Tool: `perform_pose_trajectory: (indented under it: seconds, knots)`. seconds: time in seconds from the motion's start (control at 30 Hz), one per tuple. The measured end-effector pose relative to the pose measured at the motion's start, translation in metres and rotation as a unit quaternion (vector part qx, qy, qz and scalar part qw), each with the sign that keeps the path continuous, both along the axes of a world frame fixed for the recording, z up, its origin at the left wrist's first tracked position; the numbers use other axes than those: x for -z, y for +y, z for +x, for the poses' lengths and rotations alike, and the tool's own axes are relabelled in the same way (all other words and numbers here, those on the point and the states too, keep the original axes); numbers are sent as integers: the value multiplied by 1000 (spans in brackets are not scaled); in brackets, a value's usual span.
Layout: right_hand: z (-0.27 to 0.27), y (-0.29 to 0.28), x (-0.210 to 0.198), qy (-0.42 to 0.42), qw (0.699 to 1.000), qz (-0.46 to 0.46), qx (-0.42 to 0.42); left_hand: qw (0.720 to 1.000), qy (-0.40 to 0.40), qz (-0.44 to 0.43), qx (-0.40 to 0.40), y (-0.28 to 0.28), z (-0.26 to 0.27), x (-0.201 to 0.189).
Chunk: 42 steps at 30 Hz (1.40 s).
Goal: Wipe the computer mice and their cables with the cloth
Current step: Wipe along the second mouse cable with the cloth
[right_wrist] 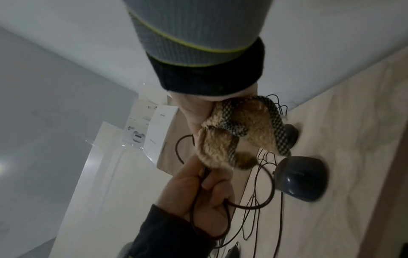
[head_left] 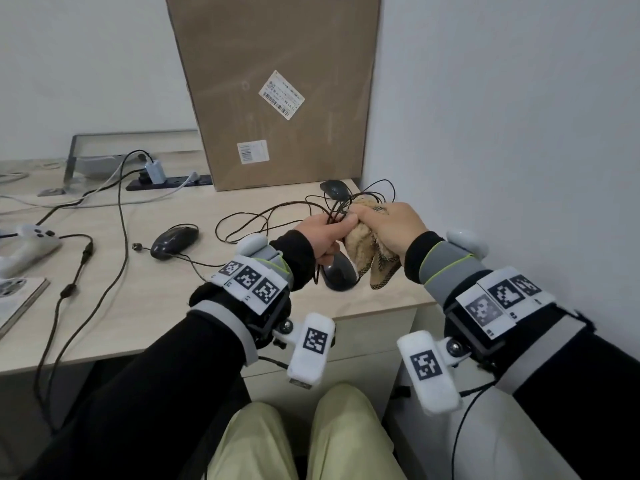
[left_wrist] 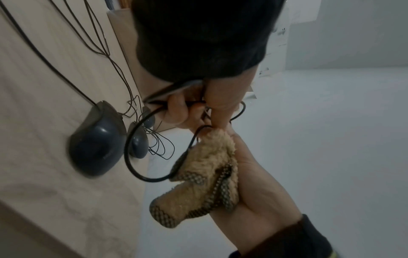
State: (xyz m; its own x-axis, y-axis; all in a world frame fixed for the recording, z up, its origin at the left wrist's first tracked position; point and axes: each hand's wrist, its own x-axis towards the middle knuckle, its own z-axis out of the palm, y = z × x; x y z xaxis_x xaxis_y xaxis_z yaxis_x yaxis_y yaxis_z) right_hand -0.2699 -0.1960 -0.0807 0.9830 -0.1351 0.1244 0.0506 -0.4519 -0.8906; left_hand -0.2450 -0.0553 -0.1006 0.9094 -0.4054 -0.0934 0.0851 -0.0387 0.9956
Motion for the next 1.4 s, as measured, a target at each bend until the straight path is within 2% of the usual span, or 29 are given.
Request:
perform_pose_trajectory:
  seconds: [0.2,0.43,0.67,0.8,0.93,1.1,1.17,1.3,1.4]
  knots:
    - [-1,-9,6,57,997,-30,-51,998,-6,26,-51,12,12,4]
    - [-3,-17,6,121,983,-9,-137,994,37,2,-98,32,26,13]
    - [0,-15,2,199,960,30,-196,982,72,-60,-165,37,42,19]
    - [-2,-18,-1,209,957,41,-194,978,84,-61,-180,40,47,23]
    - [2,-16,4,176,966,71,-176,974,86,-73,-196,42,51,24]
    - [8,-13,8,156,975,93,-127,973,100,-80,-193,45,48,23]
    - [10,-10,9,150,978,88,-113,981,94,-37,-164,44,43,20]
    - [16,3,13,152,981,64,-103,993,65,86,-54,31,31,16]
    - [19,9,17,146,983,61,-91,991,56,117,-35,23,29,17]
